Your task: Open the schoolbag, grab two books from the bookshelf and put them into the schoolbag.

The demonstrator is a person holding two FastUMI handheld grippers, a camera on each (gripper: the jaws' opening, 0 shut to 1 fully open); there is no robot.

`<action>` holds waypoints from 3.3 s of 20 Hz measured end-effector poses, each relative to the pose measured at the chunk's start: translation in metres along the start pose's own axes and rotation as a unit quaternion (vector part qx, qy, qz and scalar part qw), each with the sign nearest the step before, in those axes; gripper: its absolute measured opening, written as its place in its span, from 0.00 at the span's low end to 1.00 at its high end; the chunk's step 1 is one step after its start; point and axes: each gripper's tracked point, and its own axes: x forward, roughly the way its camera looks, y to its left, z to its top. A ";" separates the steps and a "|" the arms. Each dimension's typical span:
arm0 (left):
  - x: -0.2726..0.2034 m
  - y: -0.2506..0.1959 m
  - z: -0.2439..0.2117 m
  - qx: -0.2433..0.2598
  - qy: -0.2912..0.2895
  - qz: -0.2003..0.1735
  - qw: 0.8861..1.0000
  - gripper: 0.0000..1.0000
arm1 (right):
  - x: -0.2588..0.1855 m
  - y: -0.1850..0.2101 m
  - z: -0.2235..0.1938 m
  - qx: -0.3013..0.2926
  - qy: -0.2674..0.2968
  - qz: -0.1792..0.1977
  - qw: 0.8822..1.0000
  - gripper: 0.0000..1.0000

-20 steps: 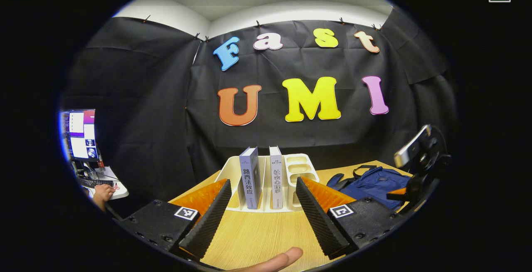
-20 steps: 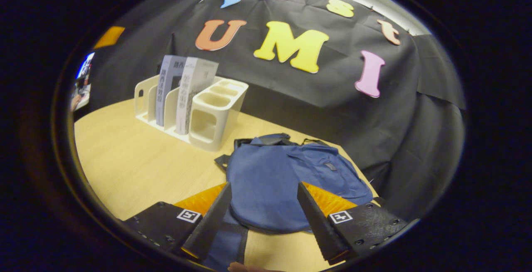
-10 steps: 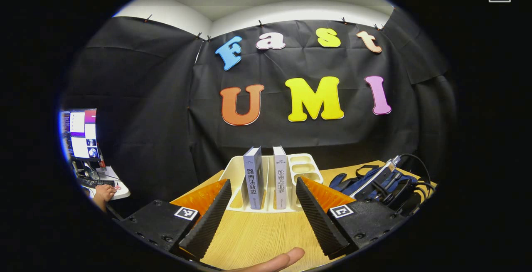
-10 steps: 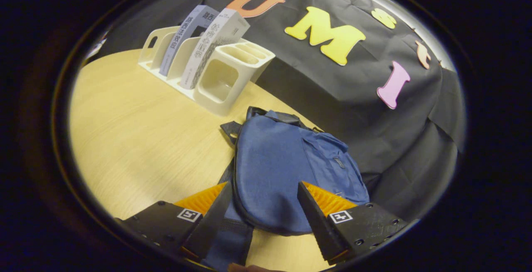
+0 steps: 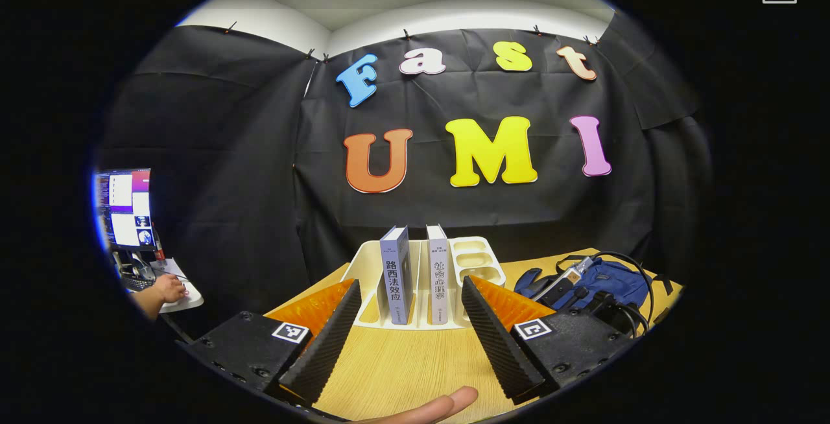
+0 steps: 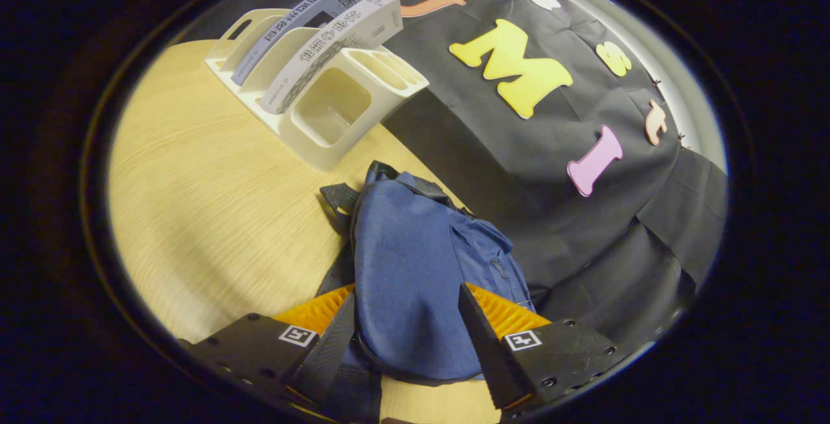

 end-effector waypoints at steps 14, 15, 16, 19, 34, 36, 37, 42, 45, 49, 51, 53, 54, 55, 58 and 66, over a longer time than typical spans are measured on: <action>0.003 0.008 -0.005 -0.011 0.006 0.006 1.000 0.99 | 0.041 -0.028 0.020 0.028 -0.004 -0.017 0.999 0.39; 0.006 0.010 -0.008 -0.012 0.011 0.011 1.000 0.99 | 0.042 -0.025 0.020 0.040 -0.009 0.002 0.999 0.22; 0.010 0.014 -0.012 -0.013 0.016 0.017 1.000 0.99 | 0.040 -0.031 0.027 0.053 -0.010 0.002 0.999 0.22; 0.020 0.021 -0.016 0.010 0.012 0.048 0.999 0.99 | 0.046 -0.041 0.034 0.100 -0.025 0.030 0.994 0.10; 0.079 0.012 -0.055 -0.071 0.126 0.016 0.989 0.99 | 0.054 -0.188 0.059 0.235 -0.096 0.104 0.962 0.08; 0.095 0.013 -0.048 -0.073 0.131 0.024 0.988 0.99 | 0.055 -0.209 0.061 0.247 -0.103 0.101 0.958 0.08; 0.103 0.012 -0.043 -0.072 0.131 0.025 0.989 0.99 | 0.056 -0.219 0.062 0.253 -0.106 0.100 0.957 0.08; 0.145 -0.007 -0.024 -0.079 0.145 0.004 0.986 0.99 | 0.068 -0.266 0.066 0.275 -0.112 0.097 0.950 0.08; 0.171 -0.014 -0.008 -0.066 0.147 -0.005 0.987 0.98 | 0.079 -0.289 0.066 0.299 -0.114 0.088 0.943 0.08; 0.207 -0.033 0.012 -0.045 0.164 -0.036 0.985 0.98 | 0.085 -0.296 0.065 0.304 -0.117 0.094 0.941 0.08; 0.225 -0.037 0.018 -0.025 0.176 -0.038 0.983 0.98 | 0.089 -0.301 0.061 0.315 -0.120 0.093 0.937 0.08; 0.240 -0.039 0.023 -0.010 0.191 -0.037 0.981 0.98 | 0.090 -0.302 0.056 0.321 -0.118 0.094 0.935 0.08; 0.251 -0.042 0.026 -0.004 0.196 -0.040 0.980 0.98 | 0.090 -0.303 0.054 0.322 -0.118 0.093 0.935 0.08; 0.259 -0.045 0.027 -0.001 0.202 -0.042 0.978 0.98 | 0.091 -0.302 0.051 0.322 -0.119 0.094 0.934 0.09; 0.285 -0.056 0.021 -0.008 0.241 -0.050 0.969 0.98 | 0.093 -0.303 0.043 0.322 -0.120 0.098 0.934 0.08; 0.328 -0.057 -0.011 0.011 0.332 -0.034 0.943 0.94 | 0.100 -0.302 0.021 0.328 -0.109 0.101 0.933 0.08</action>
